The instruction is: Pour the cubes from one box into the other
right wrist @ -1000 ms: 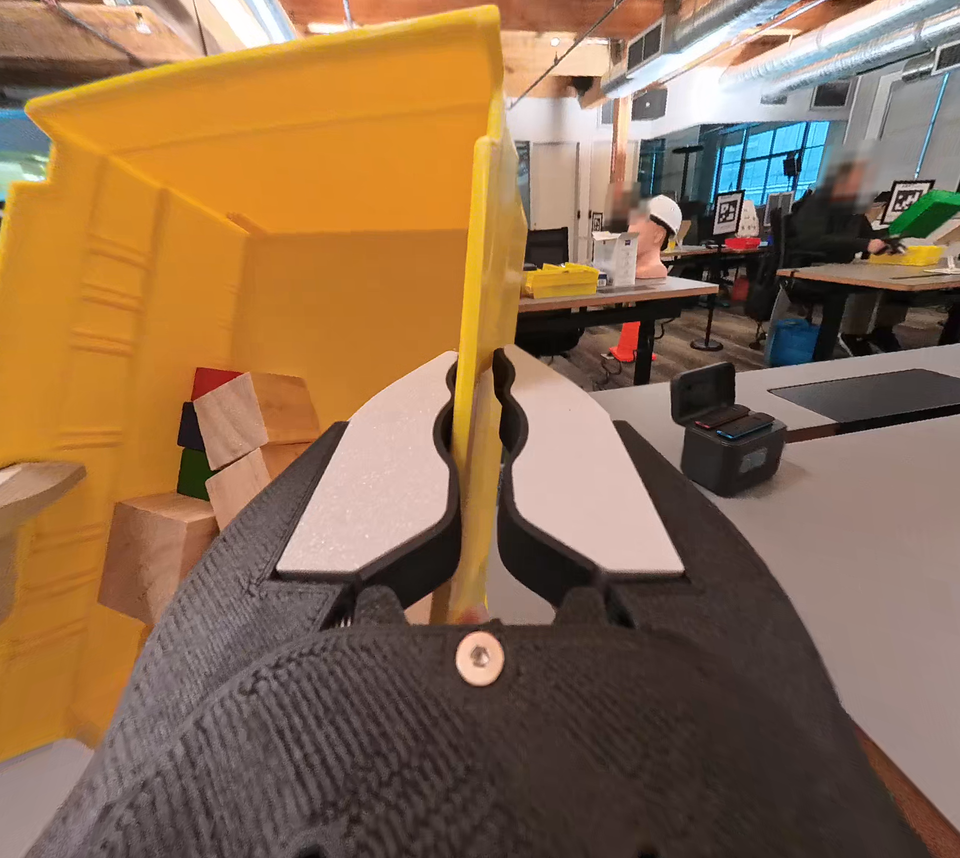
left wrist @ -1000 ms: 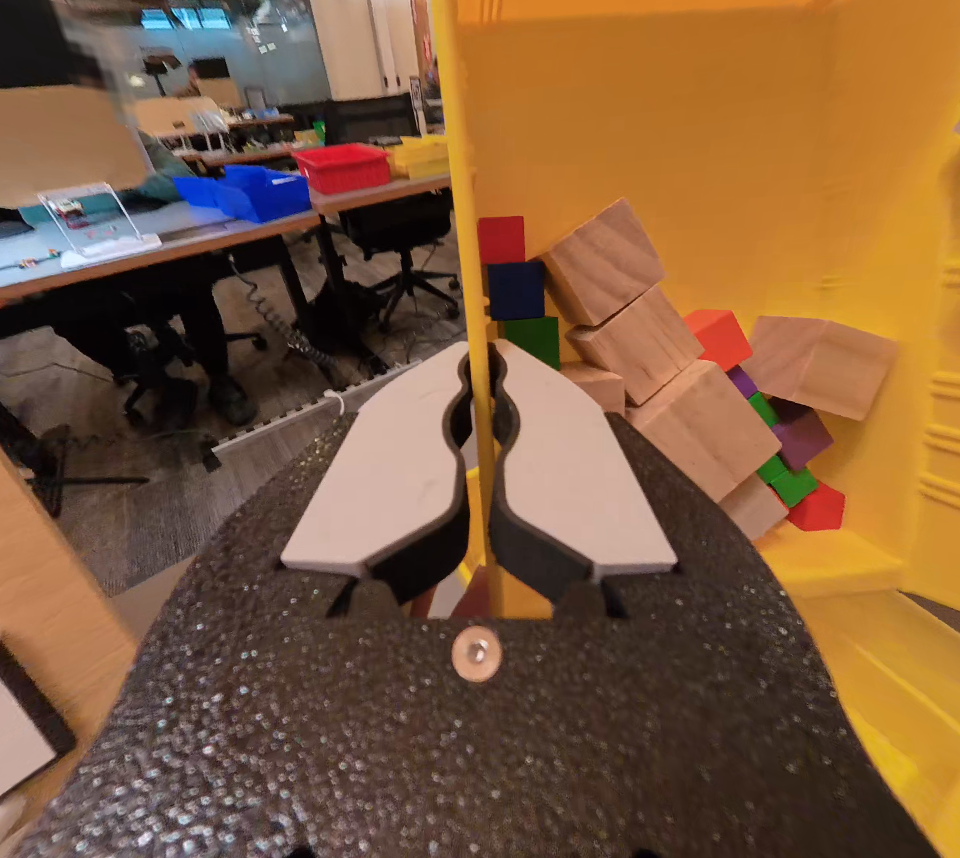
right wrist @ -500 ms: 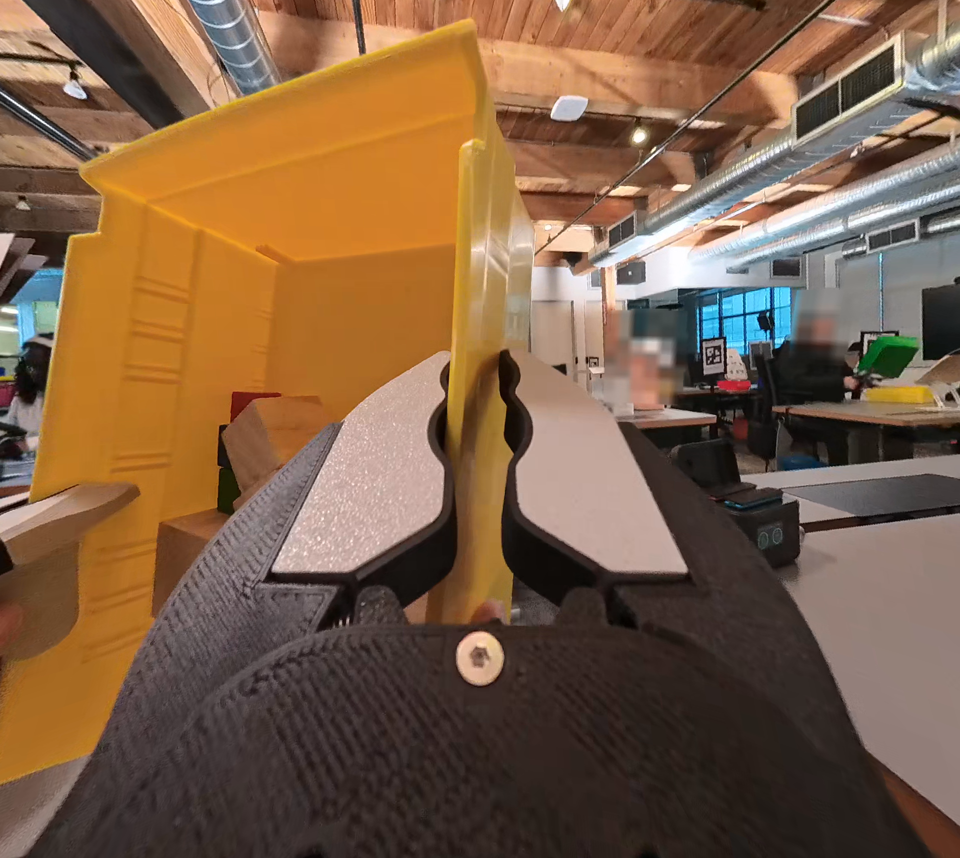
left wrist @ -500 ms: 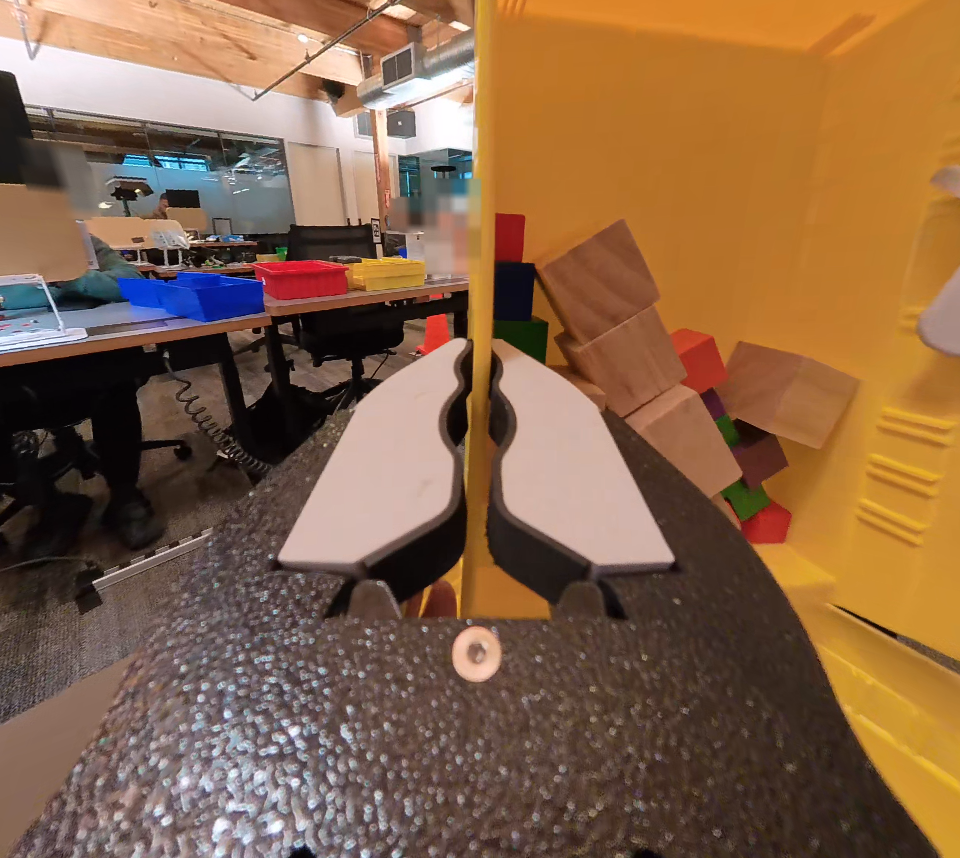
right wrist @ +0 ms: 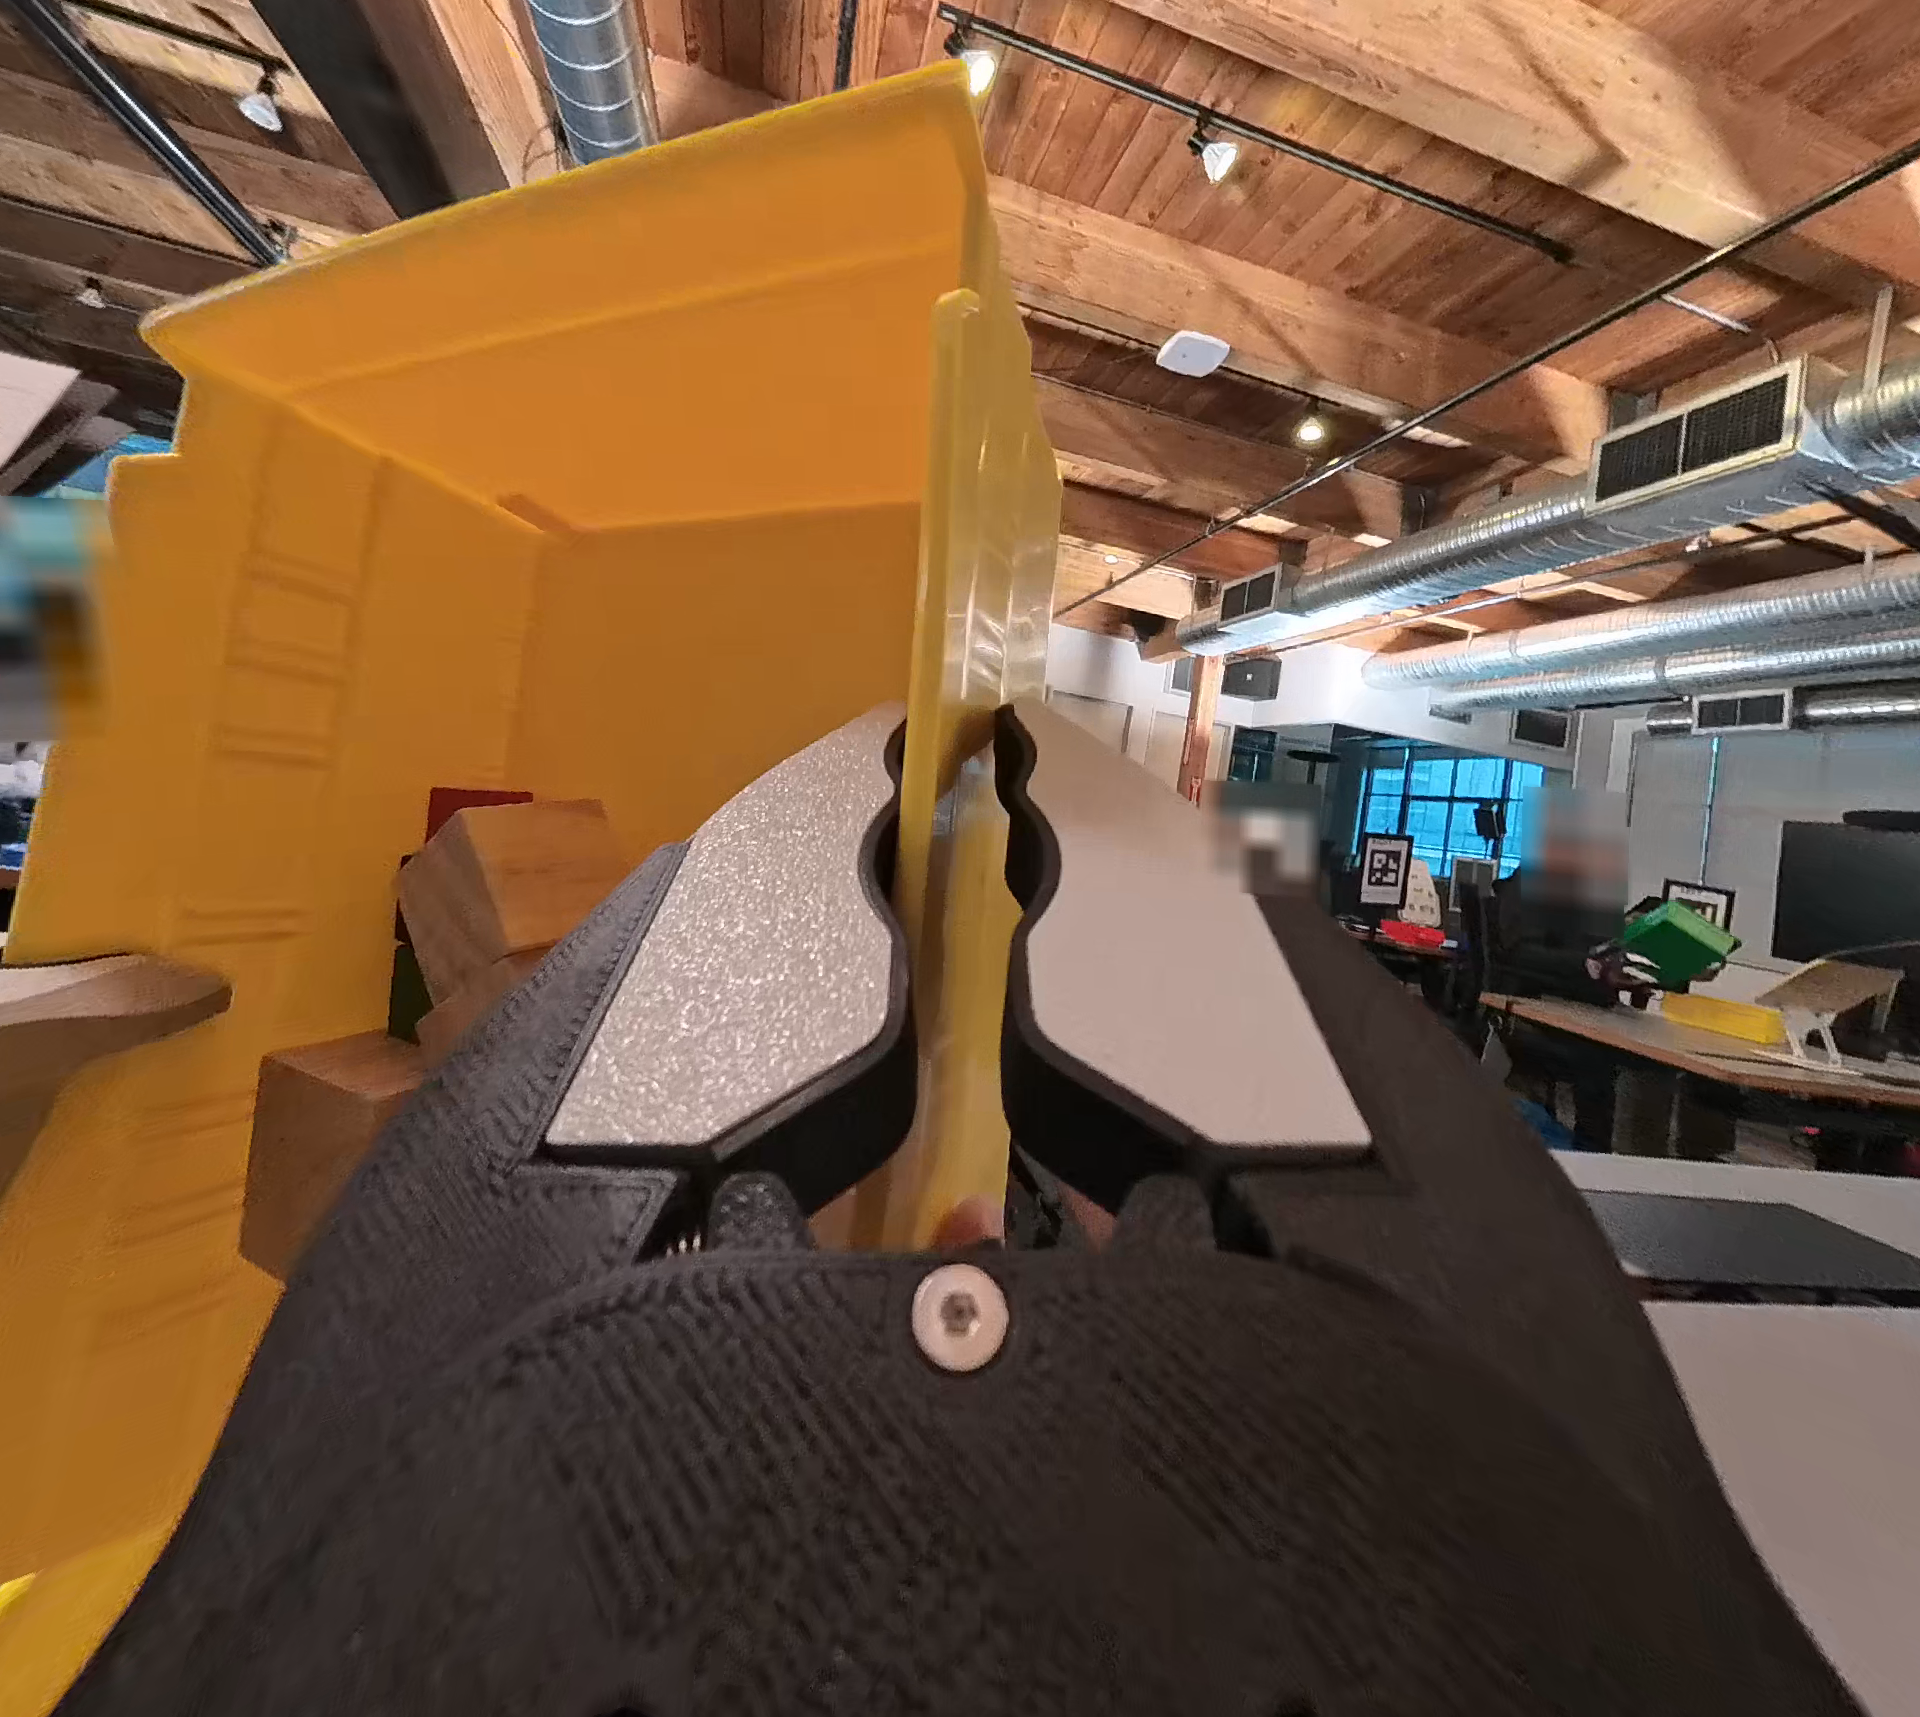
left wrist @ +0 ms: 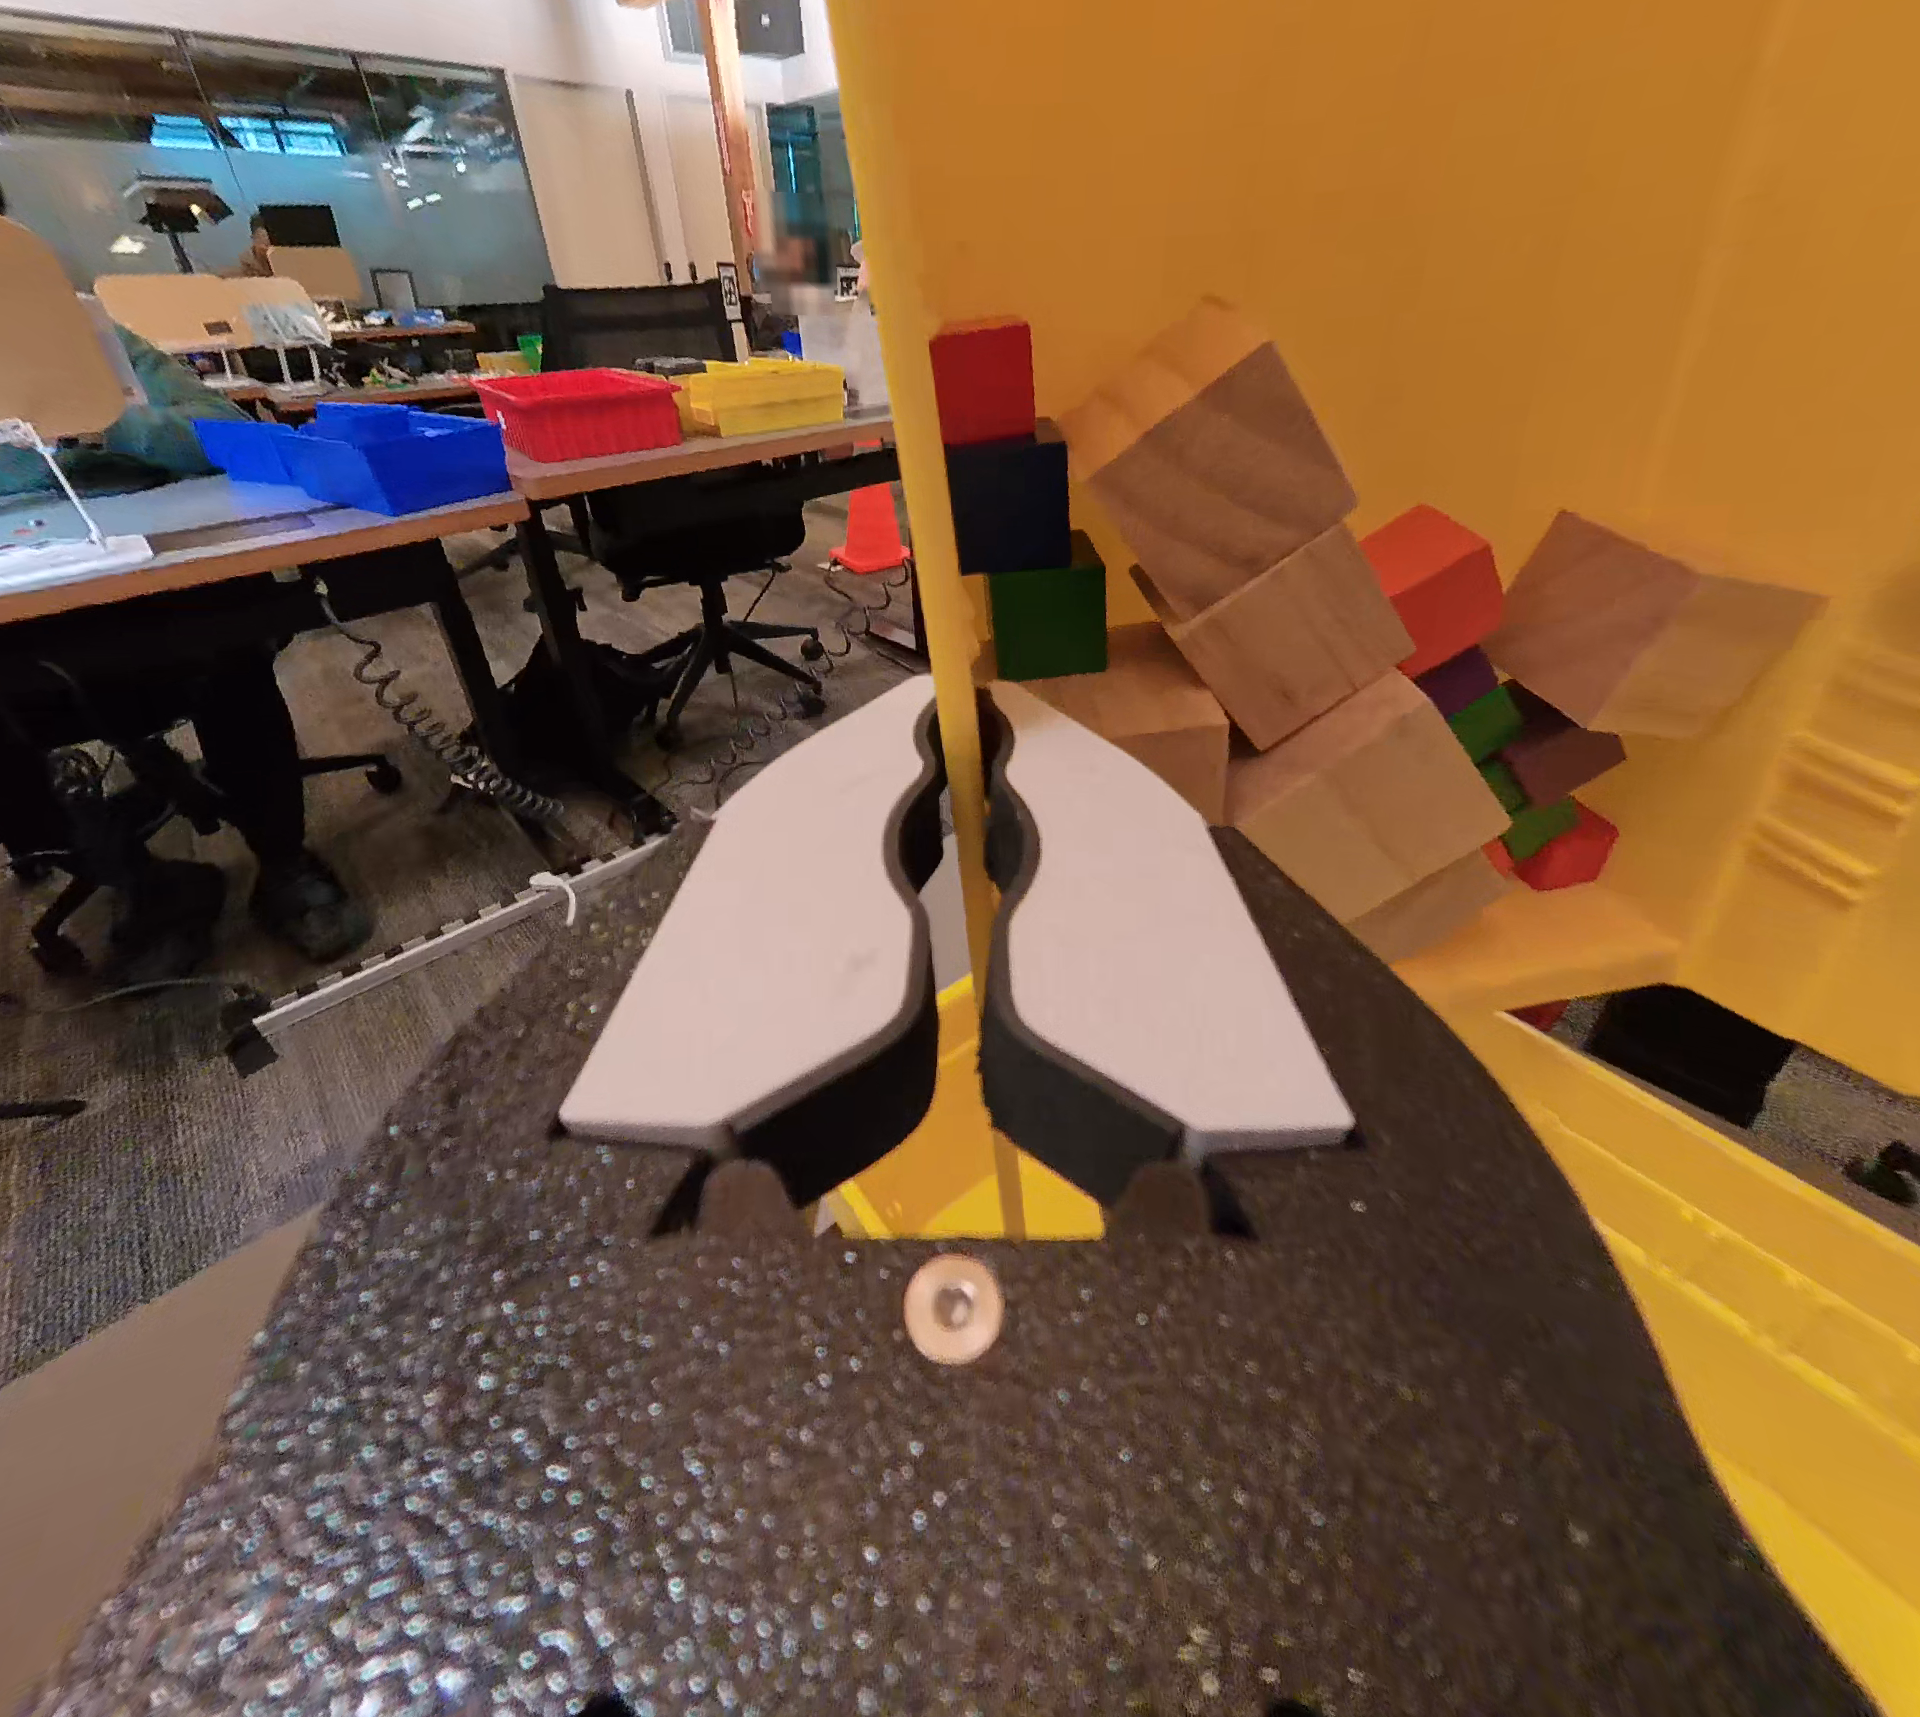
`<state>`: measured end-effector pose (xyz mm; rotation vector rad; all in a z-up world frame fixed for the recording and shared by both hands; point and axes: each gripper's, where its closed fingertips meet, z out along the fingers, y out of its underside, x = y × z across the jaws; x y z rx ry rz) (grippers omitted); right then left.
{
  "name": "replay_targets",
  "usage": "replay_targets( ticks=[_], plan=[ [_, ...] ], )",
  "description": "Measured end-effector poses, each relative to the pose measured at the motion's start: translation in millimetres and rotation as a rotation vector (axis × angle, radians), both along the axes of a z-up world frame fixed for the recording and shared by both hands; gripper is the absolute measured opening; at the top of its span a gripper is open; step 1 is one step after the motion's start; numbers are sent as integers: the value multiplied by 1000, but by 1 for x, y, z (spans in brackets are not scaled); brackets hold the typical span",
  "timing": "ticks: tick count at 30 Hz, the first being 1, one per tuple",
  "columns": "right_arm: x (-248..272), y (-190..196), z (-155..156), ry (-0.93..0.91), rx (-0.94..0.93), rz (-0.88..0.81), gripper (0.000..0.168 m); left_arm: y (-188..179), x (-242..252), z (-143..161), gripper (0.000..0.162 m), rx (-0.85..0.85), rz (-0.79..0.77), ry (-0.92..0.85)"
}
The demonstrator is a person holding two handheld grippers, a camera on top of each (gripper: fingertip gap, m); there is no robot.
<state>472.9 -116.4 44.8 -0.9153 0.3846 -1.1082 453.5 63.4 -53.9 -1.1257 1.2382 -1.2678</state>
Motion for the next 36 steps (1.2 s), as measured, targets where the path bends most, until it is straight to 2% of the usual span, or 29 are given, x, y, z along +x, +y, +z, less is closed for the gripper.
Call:
replay_targets(
  ticks=[3, 8, 19, 36],
  plan=[
    [-2, 0, 5, -23, 2, 2, 14, -1, -1, 5, 2, 5, 9, 43],
    [-1, -2, 4, -19, 42, 13, 14, 1, -3, 13, 2, 62, 25, 18],
    [2, 10, -13, 7, 5, 43, 17, 8, 4, -11, 3, 68, 17, 26],
    [-8, 10, -22, 12, 72, 93, 24, 12, 13, -7, 3, 88, -31, -41]
  ],
)
